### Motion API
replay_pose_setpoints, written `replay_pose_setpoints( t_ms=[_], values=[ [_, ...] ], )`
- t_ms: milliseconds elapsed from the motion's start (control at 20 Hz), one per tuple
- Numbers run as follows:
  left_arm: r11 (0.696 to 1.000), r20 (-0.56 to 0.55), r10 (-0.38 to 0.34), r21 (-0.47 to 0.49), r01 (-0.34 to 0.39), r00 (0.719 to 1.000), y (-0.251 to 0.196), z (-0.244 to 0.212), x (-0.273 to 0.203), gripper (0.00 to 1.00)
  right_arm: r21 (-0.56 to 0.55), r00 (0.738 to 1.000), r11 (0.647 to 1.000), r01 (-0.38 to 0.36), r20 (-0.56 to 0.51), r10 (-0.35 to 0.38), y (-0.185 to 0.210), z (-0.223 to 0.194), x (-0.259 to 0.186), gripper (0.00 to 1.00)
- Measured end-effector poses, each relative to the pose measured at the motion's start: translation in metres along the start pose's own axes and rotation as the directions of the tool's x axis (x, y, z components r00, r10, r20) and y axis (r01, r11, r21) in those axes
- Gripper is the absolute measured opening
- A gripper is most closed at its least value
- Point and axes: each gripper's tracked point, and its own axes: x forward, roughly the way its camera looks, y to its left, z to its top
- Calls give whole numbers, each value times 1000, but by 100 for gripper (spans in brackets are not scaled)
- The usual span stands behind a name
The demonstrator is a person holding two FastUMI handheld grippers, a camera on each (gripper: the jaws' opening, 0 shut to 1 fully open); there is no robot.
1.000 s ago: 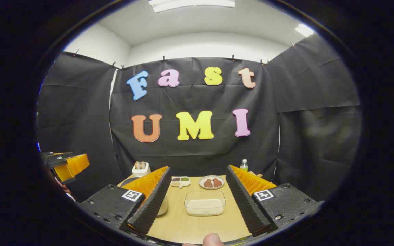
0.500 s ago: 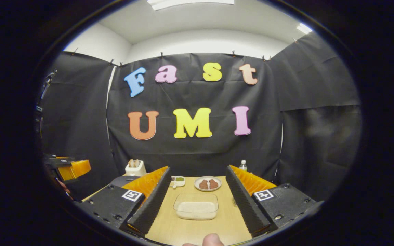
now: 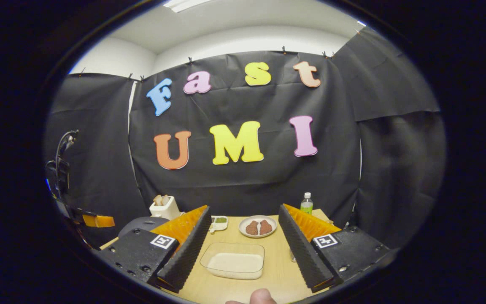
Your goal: Close the left gripper, press the button to open the rice cooker; take a wooden spoon from the chopstick holder with the right hand, scoop a spoonful of rice and pour it into the rice cooker, then put the wooden spoon back into the chopstick holder.
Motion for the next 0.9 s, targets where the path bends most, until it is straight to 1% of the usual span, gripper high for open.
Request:
replay_pose_setpoints(
  t_ms=[50, 150, 200, 250, 300, 350, 400, 450, 500, 550, 600, 650, 700, 750, 800, 900],
  values=[
    [1000, -32, 7, -4, -7, 999, 2, -5, 7, 66, 1, 1000, 1000, -4, -9, 4, -3, -1, 4, 100],
    [1000, -86, -1, -14, 0, 996, 6, -12, 20, 65, -1, 1000, 1000, 4, -16, -4, -13, -2, 7, 100],
    [1000, -104, 1, -20, -3, 995, 8, -15, 28, 47, 0, 1000, 1000, 17, -15, -17, -17, -2, 7, 100],
    [1000, -131, -13, -19, 11, 991, 9, -19, 32, 37, 5, 999, 999, 33, -21, -32, -21, -3, 7, 100],
    [1000, -168, -23, -16, 21, 986, 10, -27, 37, 38, 13, 999, 999, 44, -32, -44, -24, -8, 6, 100],
    [1000, -196, -6, -6, 5, 981, 18, -34, 45, 38, 19, 997, 998, 53, -48, -52, -24, -12, 4, 100],
    [1000, -210, 9, -17, -13, 978, 24, -37, 49, 22, 18, 996, 998, 64, -61, -63, -25, -17, 3, 99],
    [999, -236, -22, -30, 16, 971, 20, -39, 49, 0, 15, 995, 997, 77, -68, -76, -28, -18, 0, 98],
    [998, -253, -46, -53, 33, 966, 23, -47, 56, 7, 15, 993, 995, 94, -69, -93, -31, -18, -3, 100],
    [996, -276, -63, -73, 45, 959, 15, -46, 56, 0, 20, 992, 994, 109, -68, -108, -34, -19, -6, 100],
    [994, -293, -85, -89, 61, 952, 12, -52, 67, 0, 25, 990, 992, 122, -71, -120, -35, -20, -8, 100],
    [994, -307, -92, -92, 66, 947, 15, -54, 66, 0, 25, 988, 991, 134, -81, -132, -37, -23, -11, 100],
    [994, -314, -94, -86, 71, 945, 17, -53, 72, 0, 23, 986, 989, 147, -84, -145, -39, -25, -15, 100],
    [994, -317, -97, -80, 75, 943, 19, -53, 75, 0, 21, 984, 987, 159, -83, -157, -41, -25, -18, 98],
    [994, -324, -97, -75, 76, 941, 19, -53, 81, 0, 16, 982, 985, 171, -79, -169, -44, -24, -22, 100],
    [995, -334, -91, -58, 76, 938, 21, -54, 90, 0, 8, 979, 982, 187, -86, -186, -48, -27, -26, 100]
  ],
)
